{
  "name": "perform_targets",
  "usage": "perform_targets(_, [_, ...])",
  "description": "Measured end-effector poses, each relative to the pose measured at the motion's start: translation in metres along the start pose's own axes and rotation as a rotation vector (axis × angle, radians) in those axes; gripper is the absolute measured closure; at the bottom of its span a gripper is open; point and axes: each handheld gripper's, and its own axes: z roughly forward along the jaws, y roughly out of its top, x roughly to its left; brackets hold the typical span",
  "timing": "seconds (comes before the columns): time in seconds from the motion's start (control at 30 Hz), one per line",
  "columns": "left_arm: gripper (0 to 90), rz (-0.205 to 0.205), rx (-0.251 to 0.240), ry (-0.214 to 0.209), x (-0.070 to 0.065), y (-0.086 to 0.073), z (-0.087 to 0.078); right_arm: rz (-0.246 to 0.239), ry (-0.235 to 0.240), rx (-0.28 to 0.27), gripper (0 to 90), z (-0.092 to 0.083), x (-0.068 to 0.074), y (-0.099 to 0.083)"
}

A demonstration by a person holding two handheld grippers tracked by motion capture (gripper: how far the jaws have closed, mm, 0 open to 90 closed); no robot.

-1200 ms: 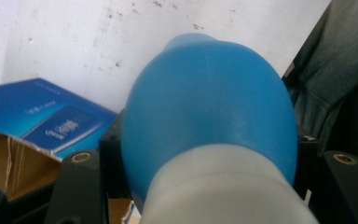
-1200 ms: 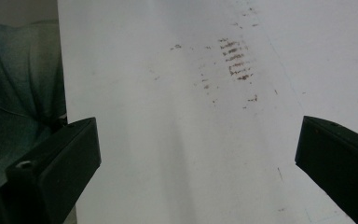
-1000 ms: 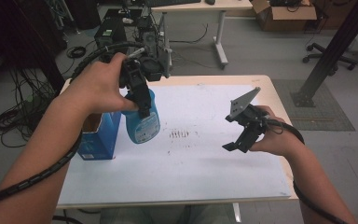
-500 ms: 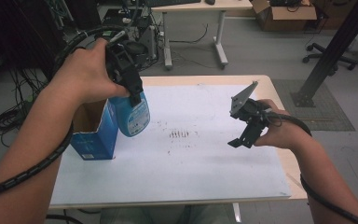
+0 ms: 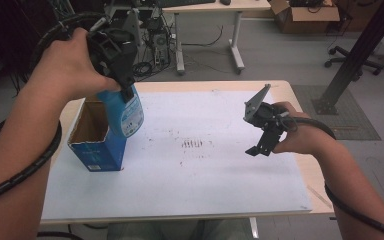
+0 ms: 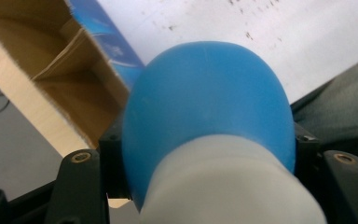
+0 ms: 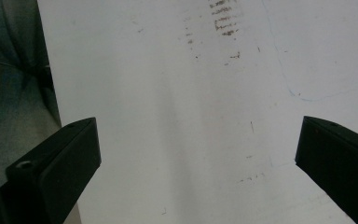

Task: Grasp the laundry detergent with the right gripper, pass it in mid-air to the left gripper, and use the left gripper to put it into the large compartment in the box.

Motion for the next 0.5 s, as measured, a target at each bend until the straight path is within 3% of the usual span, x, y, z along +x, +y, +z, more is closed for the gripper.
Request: perform_targets(0.5, [37.5, -0.193, 0.003, 0.001, 0.033, -0.009, -0.014, -0.022, -0.010, 0.054, 0.0, 0.000, -0.002, 0.009])
